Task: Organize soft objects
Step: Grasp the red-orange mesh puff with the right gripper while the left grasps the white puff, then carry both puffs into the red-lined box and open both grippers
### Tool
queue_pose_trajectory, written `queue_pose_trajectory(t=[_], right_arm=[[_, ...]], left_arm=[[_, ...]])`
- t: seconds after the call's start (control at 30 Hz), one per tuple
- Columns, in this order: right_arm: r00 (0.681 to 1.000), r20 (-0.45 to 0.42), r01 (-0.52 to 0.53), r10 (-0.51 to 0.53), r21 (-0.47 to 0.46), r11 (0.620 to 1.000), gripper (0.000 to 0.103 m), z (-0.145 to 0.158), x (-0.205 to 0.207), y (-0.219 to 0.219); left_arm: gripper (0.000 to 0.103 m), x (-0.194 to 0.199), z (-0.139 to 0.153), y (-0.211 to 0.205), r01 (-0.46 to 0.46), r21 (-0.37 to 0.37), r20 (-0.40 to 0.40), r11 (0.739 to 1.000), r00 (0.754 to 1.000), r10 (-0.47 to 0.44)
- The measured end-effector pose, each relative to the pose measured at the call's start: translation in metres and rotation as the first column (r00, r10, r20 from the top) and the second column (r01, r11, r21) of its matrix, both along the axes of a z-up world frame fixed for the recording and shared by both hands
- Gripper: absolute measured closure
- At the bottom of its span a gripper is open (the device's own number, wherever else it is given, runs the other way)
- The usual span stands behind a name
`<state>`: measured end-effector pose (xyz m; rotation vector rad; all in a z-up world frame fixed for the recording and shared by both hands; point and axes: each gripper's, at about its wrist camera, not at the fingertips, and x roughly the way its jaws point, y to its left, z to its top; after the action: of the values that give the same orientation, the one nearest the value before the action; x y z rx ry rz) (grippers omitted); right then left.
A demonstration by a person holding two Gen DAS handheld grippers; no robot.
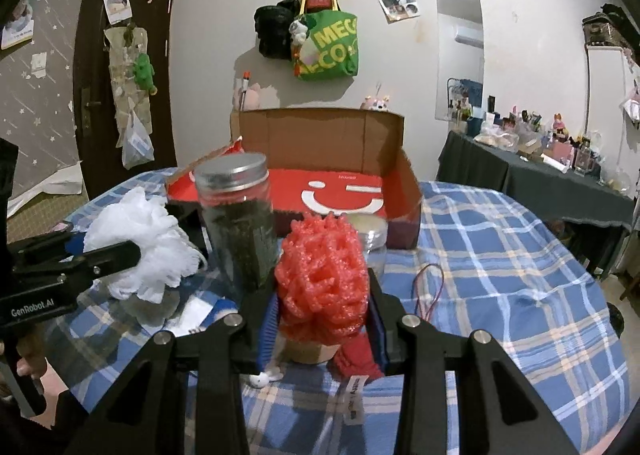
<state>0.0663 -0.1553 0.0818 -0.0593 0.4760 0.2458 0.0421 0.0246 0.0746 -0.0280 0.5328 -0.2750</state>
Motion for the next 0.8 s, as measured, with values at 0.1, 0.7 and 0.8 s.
queue_pose_trajectory(t=[0.1,0.7,0.8], right_arm=[[1.0,0.022,0.009,-0.009,-0.004,1.0,0.063,0.008,0.0,-0.003],[0.997,0.078,0.01,-0.009,-0.018,1.0,0.063,0.045,0.041,-0.011],[0.997,0.075,0.007,-0.005,-0.024,1.0,0.063,0.047,0.051,-0.011]], left_arm=[[0.056,0.0,0.008,0.002,-0.009,0.006,0.021,1.0,1.0,0.009],[0.056,0.027,0.056,0.018,-0.042,0.022,0.122,0.999,0.992,0.039],[0.056,0.037,0.059,0.018,-0.034,0.023,0.119,0.999,0.992,0.031]])
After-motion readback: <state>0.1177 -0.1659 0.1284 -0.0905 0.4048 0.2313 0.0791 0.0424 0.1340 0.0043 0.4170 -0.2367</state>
